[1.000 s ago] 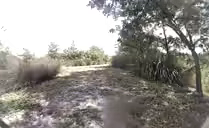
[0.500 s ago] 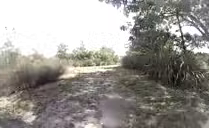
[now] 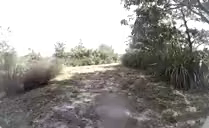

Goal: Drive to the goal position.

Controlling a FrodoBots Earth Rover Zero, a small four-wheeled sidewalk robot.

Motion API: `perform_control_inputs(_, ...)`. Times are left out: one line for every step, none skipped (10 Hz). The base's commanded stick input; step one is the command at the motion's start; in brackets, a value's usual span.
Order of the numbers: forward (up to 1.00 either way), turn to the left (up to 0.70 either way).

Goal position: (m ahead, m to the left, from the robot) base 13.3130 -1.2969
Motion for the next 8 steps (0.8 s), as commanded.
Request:
perform_control_inputs(0.85,0.1)
perform_control_inputs(0.85,0.0)
perform_control_inputs(0.85,0.0)
perform_control_inputs(0.85,0.0)
perform_control_inputs(0.85,0.0)
perform_control_inputs(0.85,0.0)
perform_control_inputs(0.85,0.0)
perform_control_inputs(0.85,0.0)
